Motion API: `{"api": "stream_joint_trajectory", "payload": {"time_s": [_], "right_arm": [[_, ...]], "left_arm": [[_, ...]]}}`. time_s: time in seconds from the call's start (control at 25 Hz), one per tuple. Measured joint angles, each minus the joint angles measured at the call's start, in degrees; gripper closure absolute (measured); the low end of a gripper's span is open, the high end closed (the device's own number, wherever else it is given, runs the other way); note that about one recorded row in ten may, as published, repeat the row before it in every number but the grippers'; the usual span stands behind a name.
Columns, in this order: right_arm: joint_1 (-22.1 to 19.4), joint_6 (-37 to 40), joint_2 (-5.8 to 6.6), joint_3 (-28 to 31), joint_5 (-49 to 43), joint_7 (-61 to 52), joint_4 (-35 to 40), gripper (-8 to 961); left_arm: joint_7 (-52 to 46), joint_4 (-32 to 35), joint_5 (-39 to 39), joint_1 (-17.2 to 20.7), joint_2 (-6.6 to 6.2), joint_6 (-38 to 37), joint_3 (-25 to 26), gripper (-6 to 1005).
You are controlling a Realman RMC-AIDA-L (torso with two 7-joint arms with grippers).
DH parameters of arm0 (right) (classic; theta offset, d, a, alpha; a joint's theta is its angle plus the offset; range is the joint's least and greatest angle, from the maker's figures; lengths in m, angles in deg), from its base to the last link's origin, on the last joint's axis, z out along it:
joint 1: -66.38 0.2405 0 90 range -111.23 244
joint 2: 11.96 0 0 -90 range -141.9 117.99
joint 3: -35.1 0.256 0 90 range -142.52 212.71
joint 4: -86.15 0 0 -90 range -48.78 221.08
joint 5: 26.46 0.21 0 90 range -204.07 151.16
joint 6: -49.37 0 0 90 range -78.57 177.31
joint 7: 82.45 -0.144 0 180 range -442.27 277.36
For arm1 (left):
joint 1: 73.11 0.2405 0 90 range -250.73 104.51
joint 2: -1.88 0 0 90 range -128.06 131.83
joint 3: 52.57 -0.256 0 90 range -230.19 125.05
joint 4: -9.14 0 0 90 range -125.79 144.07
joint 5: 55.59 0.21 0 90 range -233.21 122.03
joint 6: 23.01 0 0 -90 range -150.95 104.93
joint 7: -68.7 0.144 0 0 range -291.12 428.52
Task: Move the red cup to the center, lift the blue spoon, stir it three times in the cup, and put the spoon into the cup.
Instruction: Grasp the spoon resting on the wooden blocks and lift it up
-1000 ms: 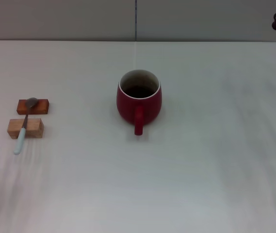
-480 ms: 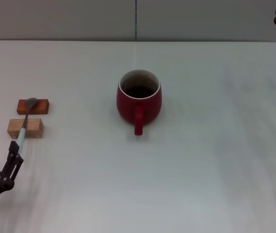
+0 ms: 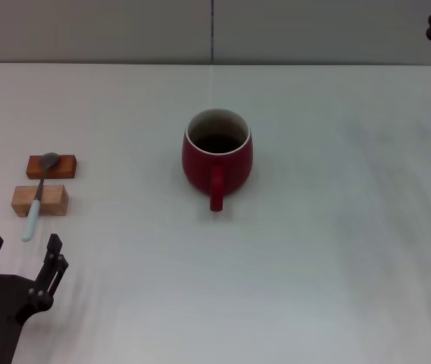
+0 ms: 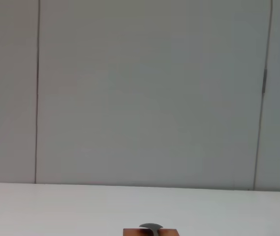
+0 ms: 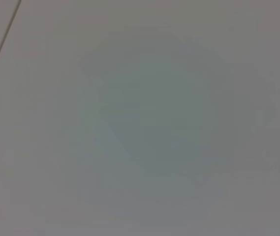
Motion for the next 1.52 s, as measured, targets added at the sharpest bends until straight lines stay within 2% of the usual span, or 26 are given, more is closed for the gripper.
{"api": "stream_joint_trajectory", "payload": {"time_s": [0.2,0.72,1.52], "right_arm": [[-0.2,0.2,-0.01,-0.2,0.0,0.0,-0.3,949],[-1.2,0.7,-0.19,-0.4,0.0,0.0,-0.5,949],[-1.6,1.6,-0.28,-0.2,0.0,0.0,-0.5,949]], "left_arm": [[2.4,-0.7,1.1,-0.3,-0.18,2.8,2.5,182],[1.9,2.9,1.2,-1.6,-0.39,8.3,4.2,185],[1.9,5.1,1.0,-3.6,-0.49,12.2,6.6,201]]}}
